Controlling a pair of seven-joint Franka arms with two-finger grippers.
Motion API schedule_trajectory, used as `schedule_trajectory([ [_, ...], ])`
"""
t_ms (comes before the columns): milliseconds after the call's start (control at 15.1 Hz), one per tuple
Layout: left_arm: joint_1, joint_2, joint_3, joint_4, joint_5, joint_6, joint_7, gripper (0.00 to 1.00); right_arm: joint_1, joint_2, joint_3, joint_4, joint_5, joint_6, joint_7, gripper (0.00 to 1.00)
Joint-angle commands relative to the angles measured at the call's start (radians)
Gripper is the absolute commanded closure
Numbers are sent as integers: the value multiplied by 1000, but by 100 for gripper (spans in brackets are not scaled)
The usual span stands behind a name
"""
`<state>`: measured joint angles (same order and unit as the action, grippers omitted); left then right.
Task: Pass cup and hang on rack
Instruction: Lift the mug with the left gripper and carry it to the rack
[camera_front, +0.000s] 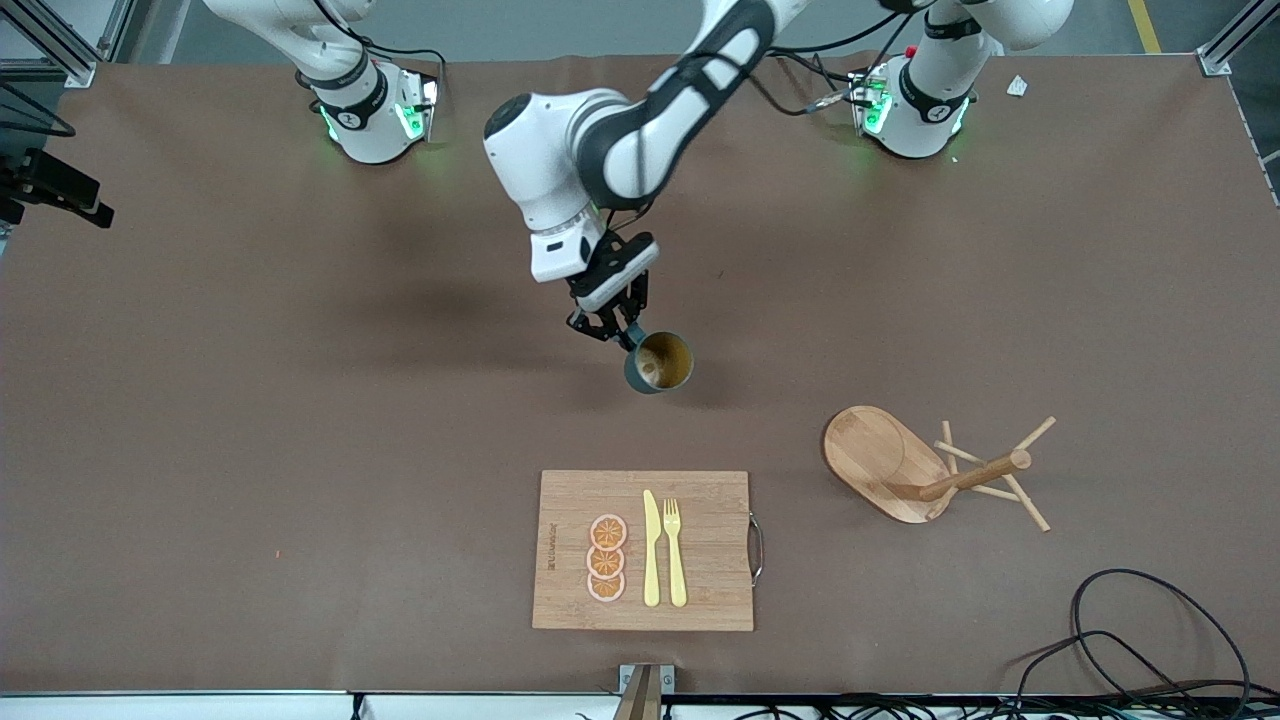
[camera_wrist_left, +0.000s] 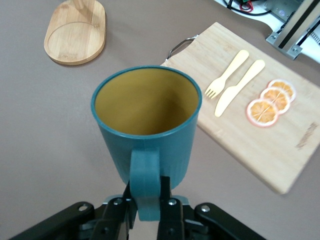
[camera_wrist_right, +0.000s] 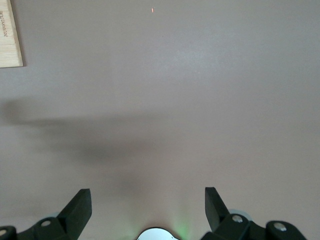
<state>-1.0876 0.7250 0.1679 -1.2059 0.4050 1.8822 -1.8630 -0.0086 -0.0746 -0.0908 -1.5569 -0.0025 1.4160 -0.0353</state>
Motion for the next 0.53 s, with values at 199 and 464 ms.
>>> schedule_trajectory([
  [199, 182, -237, -10, -50, -309, -24, 255, 100, -14, -28, 8, -15, 4, -6, -14, 0],
  [464, 325, -274, -11, -47, -468, -97, 506, 100, -14, -28, 8, -14, 16, -6, -14, 0],
])
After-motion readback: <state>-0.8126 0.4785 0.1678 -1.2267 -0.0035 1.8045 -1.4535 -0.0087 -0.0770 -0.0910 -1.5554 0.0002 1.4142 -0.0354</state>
